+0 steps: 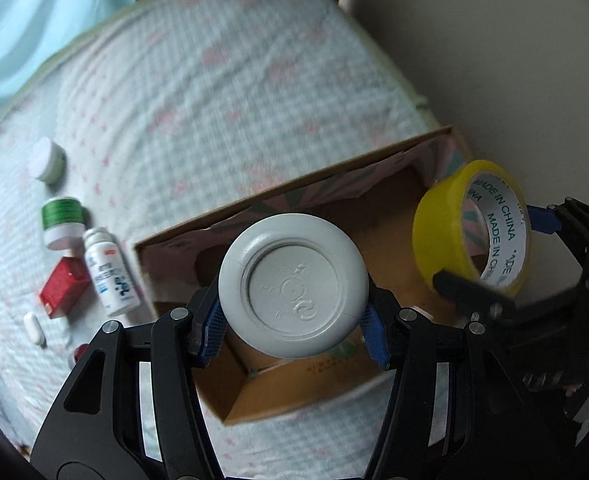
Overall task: Organize rigid objects
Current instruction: 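Carry the white jar and the tape roll with both tools over the cardboard box, then open both tools to drop the white jar and the tape roll into the box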
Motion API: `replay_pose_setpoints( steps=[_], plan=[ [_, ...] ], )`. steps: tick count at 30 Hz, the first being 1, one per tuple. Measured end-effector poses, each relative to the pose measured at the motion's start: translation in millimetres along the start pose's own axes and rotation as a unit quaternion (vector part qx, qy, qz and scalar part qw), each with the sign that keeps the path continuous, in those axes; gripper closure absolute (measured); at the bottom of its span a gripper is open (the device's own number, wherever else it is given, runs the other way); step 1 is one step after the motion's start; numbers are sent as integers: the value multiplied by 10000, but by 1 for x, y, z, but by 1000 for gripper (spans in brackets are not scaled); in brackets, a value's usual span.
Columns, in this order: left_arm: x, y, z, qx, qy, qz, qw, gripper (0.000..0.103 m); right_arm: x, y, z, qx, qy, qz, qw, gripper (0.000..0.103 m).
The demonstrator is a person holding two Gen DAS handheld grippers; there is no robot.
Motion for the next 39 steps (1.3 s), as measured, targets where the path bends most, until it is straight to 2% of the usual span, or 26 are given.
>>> replay_pose_setpoints(
  steps=[6,12,16,18,19,20,21,23,24,26,31,34,39],
  plan=[
    [52,6,-4,102,210,-532,9983,50,41,-10,-18,-917,-40,-130,9957,6],
    [90,-5,-3,288,312,-920,9949,50,61,-27,-11,-949,39,-33,9955,6],
    [95,-7,-2,407,324,-966,9940,50,61,-26,-14,-1016,105,70,9947,6],
    [92,-6,0,481,416,-867,9942,50,61,-24,-15,-1010,87,109,9948,5],
    [89,-5,2,545,531,-778,9941,47,62,-22,-14,-982,84,90,9951,5],
    [85,-4,3,600,628,-672,9939,15,63,-20,-13,-957,111,4,9953,5],
    [81,-3,4,627,643,-570,9943,1,65,-19,-13,-949,173,-76,9953,3],
    [69,1,6,627,477,-385,9961,0,60,-17,-11,-954,282,69,9950,0],
    [67,1,5,619,467,-397,9962,0,54,-15,-11,-1003,182,308,9943,0],
    [65,4,3,557,421,-456,9965,0,48,-14,-12,-1160,22,515,9919,0],
    [56,4,1,528,465,-462,9964,0,48,-15,-9,-1107,-48,350,9932,0],
    [46,-1,-2,485,411,-426,9971,0,46,-13,-5,-800,30,222,9965,0],
    [27,-3,-3,453,361,-287,9979,0,25,-8,-4,-584,25,383,9976,0]
  ],
)
Point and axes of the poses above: each gripper's, at about its wrist camera, not at the fingertips, and x roughly the way its jaws point, z to its right, y to its top, the point moved 2 cm from there along x, roughly the way its jaws point, and after that the axes turned 2 degrees about -y, right-handed, at the moved point
